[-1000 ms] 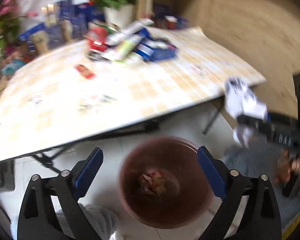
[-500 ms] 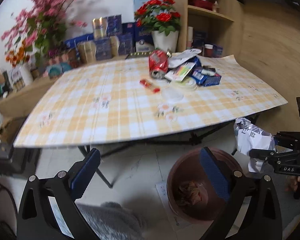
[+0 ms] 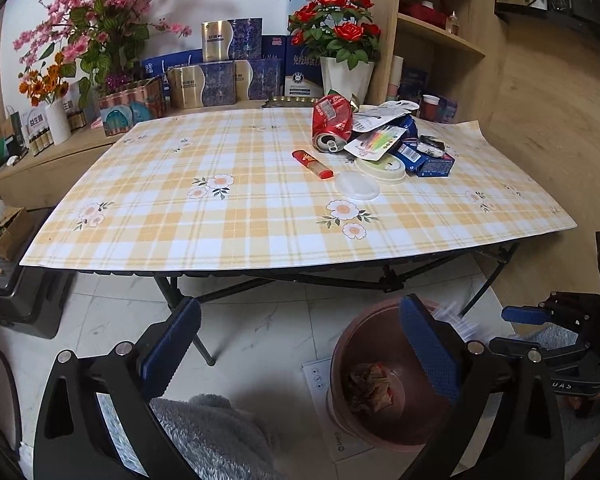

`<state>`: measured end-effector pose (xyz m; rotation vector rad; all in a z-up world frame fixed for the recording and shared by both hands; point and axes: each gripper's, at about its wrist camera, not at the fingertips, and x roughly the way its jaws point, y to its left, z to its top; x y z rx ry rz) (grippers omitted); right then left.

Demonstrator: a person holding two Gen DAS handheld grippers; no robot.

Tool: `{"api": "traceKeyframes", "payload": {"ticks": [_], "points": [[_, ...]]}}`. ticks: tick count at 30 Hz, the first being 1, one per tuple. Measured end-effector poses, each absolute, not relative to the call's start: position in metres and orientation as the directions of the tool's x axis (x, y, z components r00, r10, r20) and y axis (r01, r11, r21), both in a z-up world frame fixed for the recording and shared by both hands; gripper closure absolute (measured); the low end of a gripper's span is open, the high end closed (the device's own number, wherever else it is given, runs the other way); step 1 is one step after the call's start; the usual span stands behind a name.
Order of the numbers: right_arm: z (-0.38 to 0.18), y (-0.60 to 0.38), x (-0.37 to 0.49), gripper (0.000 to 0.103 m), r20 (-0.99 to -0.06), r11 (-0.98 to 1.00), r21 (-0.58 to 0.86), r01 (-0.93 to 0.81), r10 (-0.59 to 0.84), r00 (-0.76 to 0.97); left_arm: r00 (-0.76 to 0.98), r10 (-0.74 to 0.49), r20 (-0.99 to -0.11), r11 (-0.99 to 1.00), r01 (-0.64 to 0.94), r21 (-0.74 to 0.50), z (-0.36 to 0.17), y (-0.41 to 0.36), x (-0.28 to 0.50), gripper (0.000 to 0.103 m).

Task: Collect trash
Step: 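Lower the grey snack bag into the brown bin and open the right tool, then grasp the red Coca-Cola can with the left tool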

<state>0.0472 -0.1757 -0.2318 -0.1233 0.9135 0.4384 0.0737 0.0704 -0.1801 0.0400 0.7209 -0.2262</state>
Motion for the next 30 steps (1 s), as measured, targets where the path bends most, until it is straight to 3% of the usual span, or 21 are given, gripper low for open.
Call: {"api": "traceKeyframes", "payload": {"ticks": [2,7,10,19,30], "points": [[-0.232,-0.178,0.048,0.056,-0.786,0.908,0.087,-0.41,0.315,0.532,0.722,-0.188,-0.666,0.975,0.22,-0.037,-0.181,0.07,0.075,0.006],[-0.226,-0.186,0.049,0.021,-0.768,0.918,0.102,-0.383,0.317,0.556,0.716,-0.18,-0.674,0.976,0.218,-0.029,-0.183,0.068,0.076,0.006],[-0.221,-0.191,0.048,0.008,-0.754,0.927,0.104,-0.362,0.311,0.579,0.717,-0.18,-0.674,0.976,0.218,-0.029,-0.183,0.068,0.076,0.006],[-0.208,-0.216,0.056,0.006,-0.735,0.965,0.115,-0.234,0.241,0.633,0.7,-0.159,-0.696,0.979,0.201,-0.021,-0.186,0.068,0.083,0.006],[-0.178,-0.253,0.09,0.006,-0.704,0.994,0.061,-0.093,0.108,0.702,0.669,-0.237,-0.705,0.97,0.209,-0.127,-0.155,0.049,0.147,0.006]]}}
